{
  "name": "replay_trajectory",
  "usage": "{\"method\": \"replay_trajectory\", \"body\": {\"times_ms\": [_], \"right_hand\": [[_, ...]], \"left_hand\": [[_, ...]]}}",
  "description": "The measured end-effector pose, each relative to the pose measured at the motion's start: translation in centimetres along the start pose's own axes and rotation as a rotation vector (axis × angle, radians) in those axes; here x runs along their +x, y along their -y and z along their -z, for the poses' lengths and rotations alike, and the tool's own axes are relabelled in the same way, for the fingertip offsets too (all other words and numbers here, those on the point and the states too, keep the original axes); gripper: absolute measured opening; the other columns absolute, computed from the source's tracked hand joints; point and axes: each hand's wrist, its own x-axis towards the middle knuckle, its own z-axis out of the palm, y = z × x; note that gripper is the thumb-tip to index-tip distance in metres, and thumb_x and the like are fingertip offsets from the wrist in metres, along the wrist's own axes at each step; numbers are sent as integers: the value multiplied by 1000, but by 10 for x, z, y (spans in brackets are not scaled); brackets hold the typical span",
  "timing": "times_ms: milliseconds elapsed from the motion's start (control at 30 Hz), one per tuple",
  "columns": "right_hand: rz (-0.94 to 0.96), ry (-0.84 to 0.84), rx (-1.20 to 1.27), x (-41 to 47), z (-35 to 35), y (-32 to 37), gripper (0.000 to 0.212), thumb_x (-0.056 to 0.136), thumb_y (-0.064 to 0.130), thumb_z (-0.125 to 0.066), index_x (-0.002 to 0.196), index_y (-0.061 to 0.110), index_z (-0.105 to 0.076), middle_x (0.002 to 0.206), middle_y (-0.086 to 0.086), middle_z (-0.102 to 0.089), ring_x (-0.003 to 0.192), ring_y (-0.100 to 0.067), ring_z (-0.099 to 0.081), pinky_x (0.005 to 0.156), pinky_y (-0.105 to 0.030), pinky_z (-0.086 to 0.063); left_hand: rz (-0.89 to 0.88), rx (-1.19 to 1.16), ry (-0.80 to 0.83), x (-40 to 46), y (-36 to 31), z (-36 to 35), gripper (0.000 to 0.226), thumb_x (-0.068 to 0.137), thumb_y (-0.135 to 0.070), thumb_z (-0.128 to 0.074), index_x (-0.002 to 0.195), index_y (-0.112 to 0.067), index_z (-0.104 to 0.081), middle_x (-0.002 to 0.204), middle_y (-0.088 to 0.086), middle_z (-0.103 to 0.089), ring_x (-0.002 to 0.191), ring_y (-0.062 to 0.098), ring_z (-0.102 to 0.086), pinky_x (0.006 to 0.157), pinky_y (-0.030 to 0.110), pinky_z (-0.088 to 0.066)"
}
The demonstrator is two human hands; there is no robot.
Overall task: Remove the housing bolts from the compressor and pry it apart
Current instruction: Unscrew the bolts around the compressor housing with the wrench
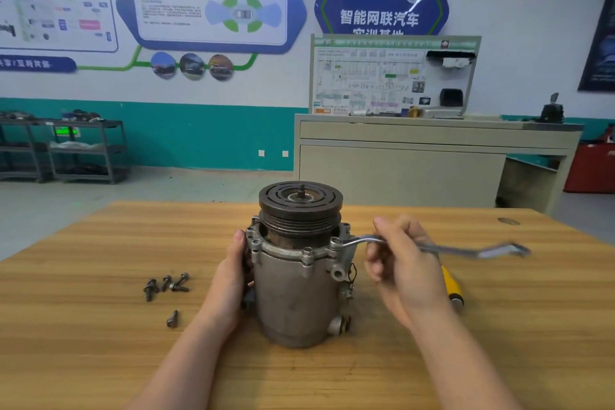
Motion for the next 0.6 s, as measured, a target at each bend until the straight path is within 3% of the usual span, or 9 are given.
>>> {"method": "replay_trajectory", "body": {"times_ms": [100,200,333,467,600], "right_hand": [[-332,45,80,31,2,2,23,72,25,-69,54,18,-56,47,-5,-53,34,-10,-45,31,-16,-33],[-460,95,149,49,-2,5,25,73,28,-68,54,14,-59,44,-2,-49,30,-5,-40,27,-13,-28],[-210,-90,228,47,-3,14,29,73,28,-73,50,17,-57,43,0,-51,29,-4,-39,29,-13,-27],[94,-200,-146,24,-10,13,48,88,18,-67,45,23,-48,42,-2,-53,31,-9,-41,33,-14,-29],[277,-203,-438,-4,-22,11,45,91,19,-64,49,24,-51,48,-5,-59,36,-10,-49,39,-17,-37]], "left_hand": [[20,-20,-12,-1,-2,-3,81,64,-80,-43,116,-24,-69,115,5,-71,113,25,-64,99,44,-48],[26,-25,-11,-1,-4,-3,84,64,-78,-43,120,-21,-67,116,5,-71,114,25,-63,105,50,-43],[11,11,-14,-2,-5,-3,79,65,-79,-40,115,-25,-70,113,2,-72,113,23,-64,105,49,-43],[3,12,-4,-3,-6,-4,71,69,-77,-38,107,-30,-74,113,1,-72,113,20,-64,108,48,-40],[-20,10,12,-5,-7,-4,73,70,-77,-37,111,-28,-72,114,2,-72,114,21,-63,108,49,-40]]}}
